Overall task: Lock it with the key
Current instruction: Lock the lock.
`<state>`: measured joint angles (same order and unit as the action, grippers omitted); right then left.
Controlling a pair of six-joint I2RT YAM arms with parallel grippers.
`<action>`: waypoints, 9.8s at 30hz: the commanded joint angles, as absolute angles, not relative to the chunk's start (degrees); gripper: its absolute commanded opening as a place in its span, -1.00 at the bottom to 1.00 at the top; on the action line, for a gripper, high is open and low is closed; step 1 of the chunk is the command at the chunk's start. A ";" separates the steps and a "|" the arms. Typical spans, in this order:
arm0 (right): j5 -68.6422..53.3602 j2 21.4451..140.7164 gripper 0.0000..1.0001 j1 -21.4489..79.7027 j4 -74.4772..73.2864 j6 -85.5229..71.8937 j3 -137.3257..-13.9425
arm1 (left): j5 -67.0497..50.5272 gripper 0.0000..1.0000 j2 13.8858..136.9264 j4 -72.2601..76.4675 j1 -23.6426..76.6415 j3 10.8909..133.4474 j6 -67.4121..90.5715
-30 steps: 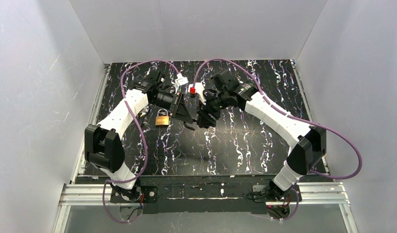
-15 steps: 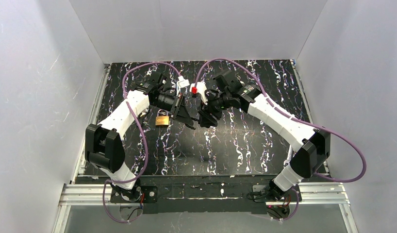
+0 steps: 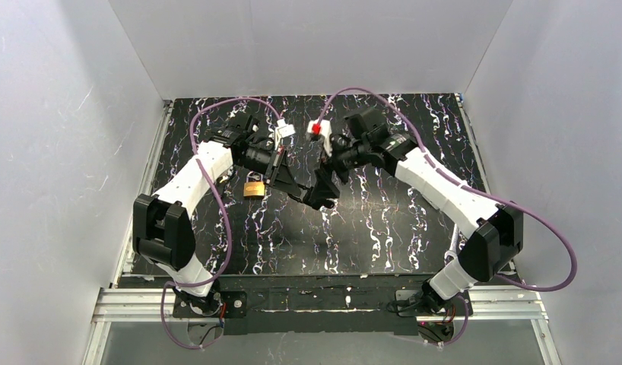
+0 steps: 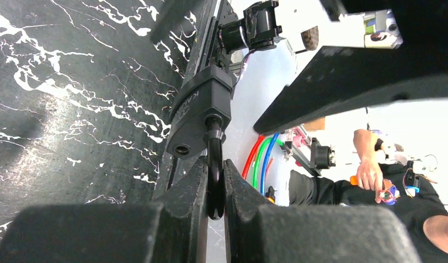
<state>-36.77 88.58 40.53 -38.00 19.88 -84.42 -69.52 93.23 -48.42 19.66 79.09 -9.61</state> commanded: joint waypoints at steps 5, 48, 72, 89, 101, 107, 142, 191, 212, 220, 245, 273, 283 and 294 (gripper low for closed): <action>-48.00 85.60 0.97 29.62 -15.66 1.56 -83.35 | -76.90 -1.00 87.23 -46.27 15.99 80.57 -4.83; -58.56 97.67 0.54 35.60 78.35 -46.09 -60.86 | -78.44 -1.00 76.58 2.81 4.05 65.08 40.65; -50.44 107.86 -0.08 38.12 101.80 -73.51 -64.25 | -74.33 -1.00 73.88 10.16 4.04 59.39 47.07; -50.12 107.47 -0.97 37.43 99.54 -78.18 -65.21 | -73.85 -1.00 72.13 11.16 3.56 57.49 44.11; -49.94 106.98 -0.01 37.43 93.68 -82.69 -65.11 | -71.37 -1.00 71.48 10.99 2.73 58.72 44.99; -49.38 107.12 0.12 37.50 93.38 -84.09 -65.38 | -68.93 -1.00 70.55 10.56 2.74 57.84 45.39; -49.57 104.81 -0.97 38.91 89.16 -79.89 -64.77 | -64.17 -0.41 69.76 -15.61 3.04 63.58 21.79; -51.25 105.93 -0.97 42.70 89.40 -79.53 -63.17 | -66.08 -1.00 68.20 1.22 6.92 56.51 32.84; -50.63 107.83 -0.97 46.23 86.57 -77.64 -63.53 | -62.82 -1.00 75.49 2.63 16.29 59.95 30.92; -50.73 109.39 -0.97 47.59 88.35 -78.98 -64.16 | -63.57 -1.00 78.35 3.10 18.85 61.42 31.53; -50.21 112.81 -0.97 49.21 92.05 -82.97 -68.87 | -65.13 -1.00 81.08 4.05 24.23 62.24 31.88; -55.87 105.97 -0.68 37.56 89.85 -79.71 -60.93 | -63.13 -1.00 72.16 -3.42 7.67 63.39 25.71; -58.61 103.17 0.29 33.65 87.89 -77.32 -60.12 | -68.63 -1.00 71.48 -6.28 7.38 66.90 24.14; -65.65 95.71 0.27 30.09 75.21 -64.04 -56.33 | -71.97 -1.00 69.92 -8.26 7.38 64.54 21.37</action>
